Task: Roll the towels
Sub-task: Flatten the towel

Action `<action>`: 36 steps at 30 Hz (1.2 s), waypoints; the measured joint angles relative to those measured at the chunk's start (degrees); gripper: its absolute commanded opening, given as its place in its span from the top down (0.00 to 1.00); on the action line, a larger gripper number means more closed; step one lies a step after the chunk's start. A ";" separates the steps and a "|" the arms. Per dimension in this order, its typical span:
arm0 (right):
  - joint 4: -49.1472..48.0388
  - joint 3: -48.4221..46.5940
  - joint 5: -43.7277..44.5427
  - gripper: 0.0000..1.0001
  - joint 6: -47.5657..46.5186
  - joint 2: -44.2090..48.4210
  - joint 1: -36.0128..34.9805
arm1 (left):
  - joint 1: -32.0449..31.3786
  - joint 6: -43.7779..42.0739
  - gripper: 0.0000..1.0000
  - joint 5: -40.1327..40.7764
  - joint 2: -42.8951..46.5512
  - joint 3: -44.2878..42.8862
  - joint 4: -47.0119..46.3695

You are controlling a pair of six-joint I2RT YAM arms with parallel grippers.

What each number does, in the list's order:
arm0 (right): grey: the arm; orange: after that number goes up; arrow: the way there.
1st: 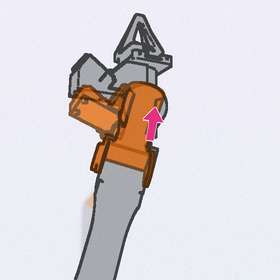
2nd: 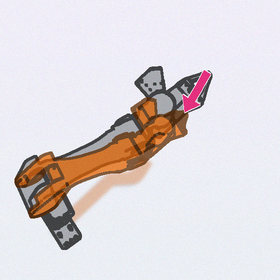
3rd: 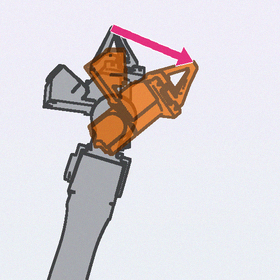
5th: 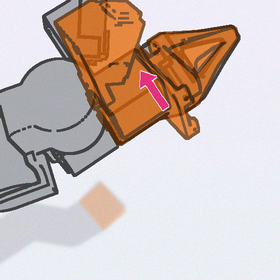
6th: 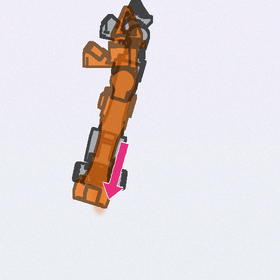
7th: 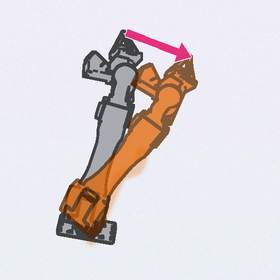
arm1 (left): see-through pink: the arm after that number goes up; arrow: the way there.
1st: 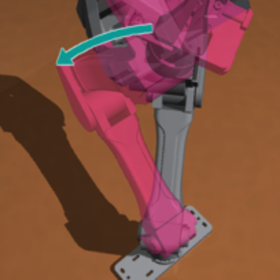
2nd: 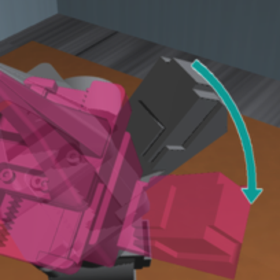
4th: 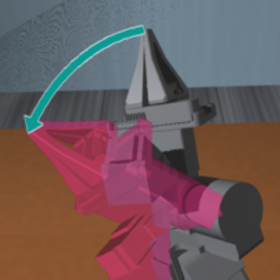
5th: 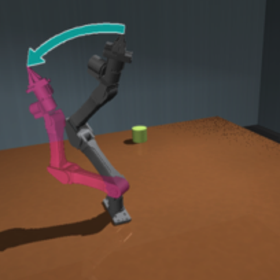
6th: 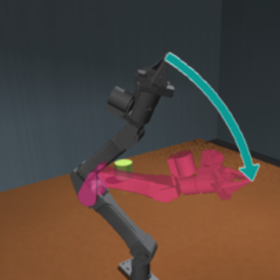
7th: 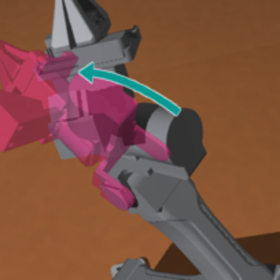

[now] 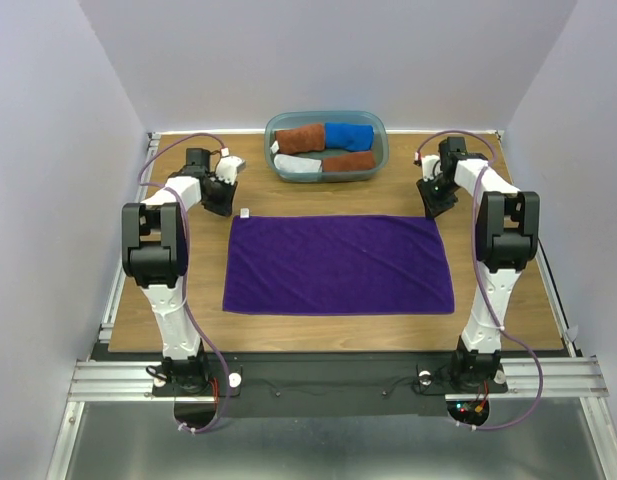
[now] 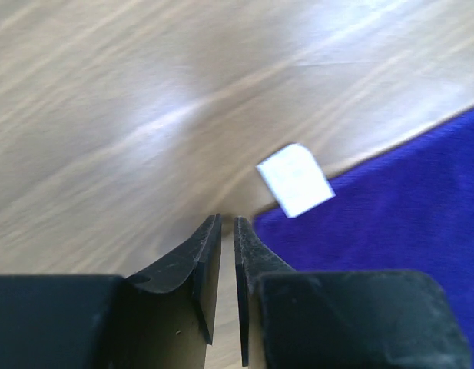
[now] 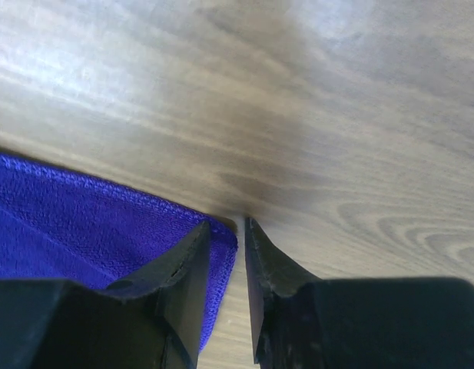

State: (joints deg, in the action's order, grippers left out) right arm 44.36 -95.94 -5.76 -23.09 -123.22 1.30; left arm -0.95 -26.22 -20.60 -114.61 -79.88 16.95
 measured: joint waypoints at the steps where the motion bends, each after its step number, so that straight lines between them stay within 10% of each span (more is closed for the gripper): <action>1: 0.11 -0.33 0.00 0.72 0.22 -0.17 0.00 | 0.31 -0.17 0.76 0.31 -0.28 -0.39 0.07; 9: -1.14 -4.39 -0.72 0.93 1.84 -2.80 0.00 | 0.63 -0.46 0.68 0.59 -1.99 -2.69 0.94; 17: -1.73 -4.46 -0.70 0.80 1.44 -2.93 0.00 | 2.14 -0.79 0.46 -5.57 -1.99 -3.30 3.17; 36: -2.97 -3.69 -1.49 0.75 -1.14 -2.54 -0.11 | 1.42 -3.78 0.56 -11.19 -4.59 -6.88 7.74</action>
State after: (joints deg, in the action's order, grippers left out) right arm 41.39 -99.63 -7.25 -24.23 -125.75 1.19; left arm 0.47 -30.00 -31.79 -119.20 -86.76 24.69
